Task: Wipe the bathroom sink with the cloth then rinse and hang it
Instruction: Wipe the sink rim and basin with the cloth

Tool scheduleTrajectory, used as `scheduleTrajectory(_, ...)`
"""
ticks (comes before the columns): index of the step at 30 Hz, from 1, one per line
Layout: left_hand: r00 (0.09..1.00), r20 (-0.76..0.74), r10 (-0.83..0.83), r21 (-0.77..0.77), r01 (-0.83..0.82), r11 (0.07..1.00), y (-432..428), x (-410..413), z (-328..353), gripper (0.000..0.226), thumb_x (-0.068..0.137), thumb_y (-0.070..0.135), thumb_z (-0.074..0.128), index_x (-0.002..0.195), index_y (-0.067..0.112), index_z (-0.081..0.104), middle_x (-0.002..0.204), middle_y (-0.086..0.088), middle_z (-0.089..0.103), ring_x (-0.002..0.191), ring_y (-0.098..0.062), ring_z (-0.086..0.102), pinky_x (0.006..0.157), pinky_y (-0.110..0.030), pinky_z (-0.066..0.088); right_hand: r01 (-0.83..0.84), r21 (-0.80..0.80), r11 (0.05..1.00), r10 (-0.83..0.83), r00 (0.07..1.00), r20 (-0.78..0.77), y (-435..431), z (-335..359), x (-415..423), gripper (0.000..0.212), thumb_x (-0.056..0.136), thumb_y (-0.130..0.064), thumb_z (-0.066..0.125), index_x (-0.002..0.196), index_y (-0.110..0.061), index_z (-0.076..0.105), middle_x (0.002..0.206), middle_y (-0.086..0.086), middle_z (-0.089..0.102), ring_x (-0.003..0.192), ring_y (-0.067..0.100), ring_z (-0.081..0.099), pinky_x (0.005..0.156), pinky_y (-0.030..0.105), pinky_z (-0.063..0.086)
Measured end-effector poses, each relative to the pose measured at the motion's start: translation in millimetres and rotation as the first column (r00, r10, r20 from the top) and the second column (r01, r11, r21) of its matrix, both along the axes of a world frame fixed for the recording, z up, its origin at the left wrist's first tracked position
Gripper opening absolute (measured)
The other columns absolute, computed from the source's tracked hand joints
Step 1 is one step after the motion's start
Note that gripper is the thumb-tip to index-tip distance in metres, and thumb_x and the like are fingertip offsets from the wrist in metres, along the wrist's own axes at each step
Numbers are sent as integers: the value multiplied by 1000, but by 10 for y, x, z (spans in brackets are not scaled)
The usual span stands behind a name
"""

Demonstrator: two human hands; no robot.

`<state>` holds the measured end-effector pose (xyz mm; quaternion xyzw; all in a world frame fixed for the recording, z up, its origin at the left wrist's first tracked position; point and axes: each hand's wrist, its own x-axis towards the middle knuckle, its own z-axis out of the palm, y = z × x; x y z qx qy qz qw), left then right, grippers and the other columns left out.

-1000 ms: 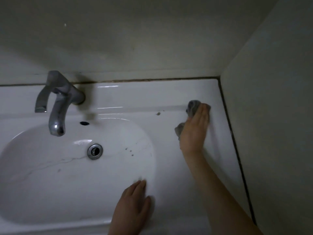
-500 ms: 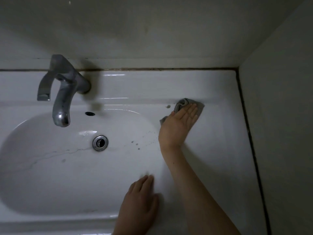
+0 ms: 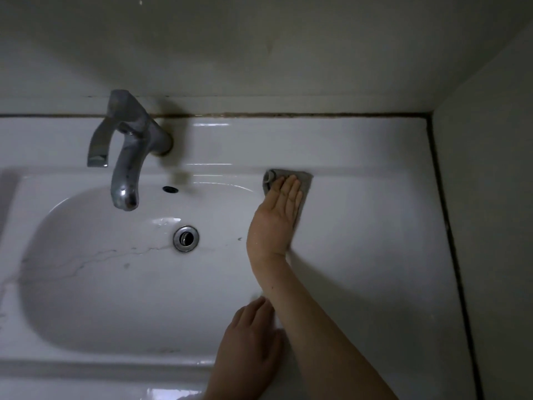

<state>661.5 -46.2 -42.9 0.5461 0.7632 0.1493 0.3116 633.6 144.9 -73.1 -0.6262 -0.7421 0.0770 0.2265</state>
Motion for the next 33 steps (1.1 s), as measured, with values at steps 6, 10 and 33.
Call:
scheduleTrajectory(6, 1000, -10, 12, -28, -12, 1000, -16, 29, 4, 62, 85, 49, 42, 139, 19, 51, 141, 2, 53, 127, -19, 51, 104, -28, 42, -207, -56, 977, 186, 949, -255, -49, 135, 30, 44, 84, -2, 40, 124, 9, 55, 130, 26, 56, 125, 36, 52, 108, 46, 40)
scheduleTrajectory(10, 998, -58, 21, -14, -21, 1000, -24, 29, 13, 57, 84, 48, 50, 131, 18, 59, 132, 1, 62, 119, -18, 59, 98, -25, 42, -268, -410, 872, -194, 580, -792, 41, 581, 323, 36, 97, -2, 38, 129, -6, 55, 111, 0, 62, 90, 3, 55, 81, 12, 44)
scheduleTrajectory(33, 992, -107, 71, 82, -62, 995, 103, 65, -189, 57, 60, 51, 51, 98, 18, 78, 97, -1, 76, 79, -13, 74, 67, -20, 53, -695, -109, 711, 694, 668, 267, 1776, 464, 1368, 108, 73, -72, 58, 150, -6, 21, 158, 10, 22, 147, 21, 17, 120, 39, 14)
